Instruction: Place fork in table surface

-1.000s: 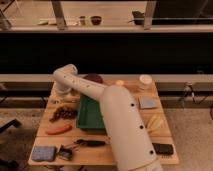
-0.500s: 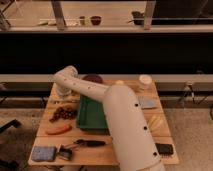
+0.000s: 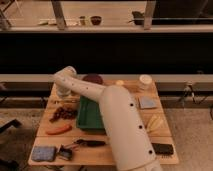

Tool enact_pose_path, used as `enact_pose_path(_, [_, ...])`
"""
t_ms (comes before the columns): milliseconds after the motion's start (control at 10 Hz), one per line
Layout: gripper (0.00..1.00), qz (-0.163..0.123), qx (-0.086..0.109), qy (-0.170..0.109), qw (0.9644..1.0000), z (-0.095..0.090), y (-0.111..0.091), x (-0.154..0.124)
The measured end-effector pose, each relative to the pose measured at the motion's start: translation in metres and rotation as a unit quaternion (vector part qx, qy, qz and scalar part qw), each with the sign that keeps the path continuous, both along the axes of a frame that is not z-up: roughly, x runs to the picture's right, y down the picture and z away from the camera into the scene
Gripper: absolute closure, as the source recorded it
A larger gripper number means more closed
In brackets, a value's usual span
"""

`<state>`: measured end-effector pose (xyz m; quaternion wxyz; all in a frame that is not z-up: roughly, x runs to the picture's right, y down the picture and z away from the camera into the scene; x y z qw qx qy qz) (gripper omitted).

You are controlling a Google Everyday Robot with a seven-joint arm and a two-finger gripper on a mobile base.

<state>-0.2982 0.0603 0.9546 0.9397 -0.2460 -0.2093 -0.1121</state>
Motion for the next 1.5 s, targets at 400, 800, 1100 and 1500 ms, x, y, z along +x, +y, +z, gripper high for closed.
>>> enact_pose_path(400, [0.62, 0.029, -0.002, 0.024, 0.9993, 0.008, 0.0, 0.006])
enact_pose_path(800, [0.98, 0.032, -0.002, 0.031, 0.999, 0.008, 0.002, 0.018])
enact_pose_path(1100, [1.0, 0.022, -0.003, 0.026, 0.9994, -0.001, 0.006, 0.017])
enact_pose_path(1500, [1.0, 0.014, 0.018, 0.017, 0.9996, -0.038, -0.014, -0.006])
